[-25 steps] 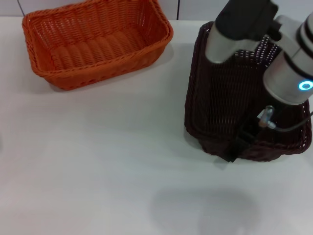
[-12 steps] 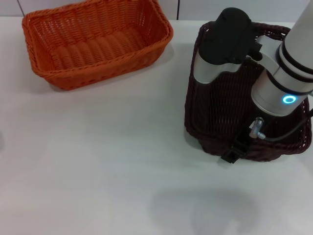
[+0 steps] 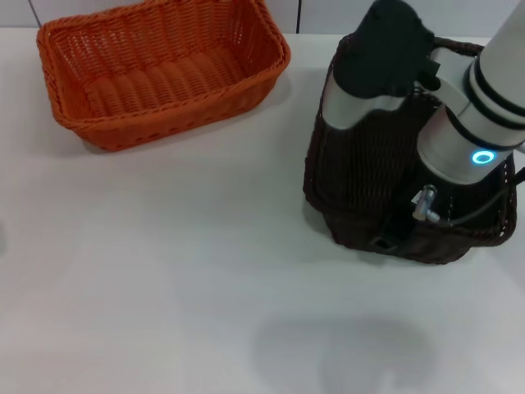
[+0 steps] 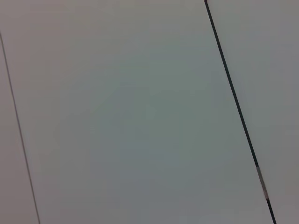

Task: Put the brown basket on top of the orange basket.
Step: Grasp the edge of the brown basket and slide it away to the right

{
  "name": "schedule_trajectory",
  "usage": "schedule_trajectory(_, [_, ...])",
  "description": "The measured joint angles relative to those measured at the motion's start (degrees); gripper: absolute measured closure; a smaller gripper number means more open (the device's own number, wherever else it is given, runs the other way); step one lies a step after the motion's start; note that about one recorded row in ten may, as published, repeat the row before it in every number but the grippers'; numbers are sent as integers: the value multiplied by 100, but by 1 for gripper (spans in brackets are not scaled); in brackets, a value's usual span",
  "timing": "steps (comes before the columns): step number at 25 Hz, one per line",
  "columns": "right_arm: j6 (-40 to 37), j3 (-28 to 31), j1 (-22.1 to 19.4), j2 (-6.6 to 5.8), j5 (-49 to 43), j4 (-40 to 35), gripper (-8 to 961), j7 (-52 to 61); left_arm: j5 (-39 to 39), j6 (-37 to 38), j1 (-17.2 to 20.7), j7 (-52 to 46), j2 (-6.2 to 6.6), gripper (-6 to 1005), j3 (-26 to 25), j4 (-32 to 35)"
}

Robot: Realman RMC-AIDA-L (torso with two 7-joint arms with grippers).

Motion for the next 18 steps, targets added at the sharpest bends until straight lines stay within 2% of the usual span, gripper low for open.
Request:
schedule_trajectory(6, [-385, 575, 121, 1, -67, -1035, 759, 221, -1, 0, 5, -16, 3, 303, 0, -3])
schedule_trajectory(13, [-537, 805, 179, 6, -68, -1882, 797, 403, 0, 0, -15, -35, 8, 304, -1, -15])
schedule_trajectory(18, [-605, 1003, 266, 9, -77, -2155, 816, 415, 0, 0, -28, -24, 19, 304, 0, -17])
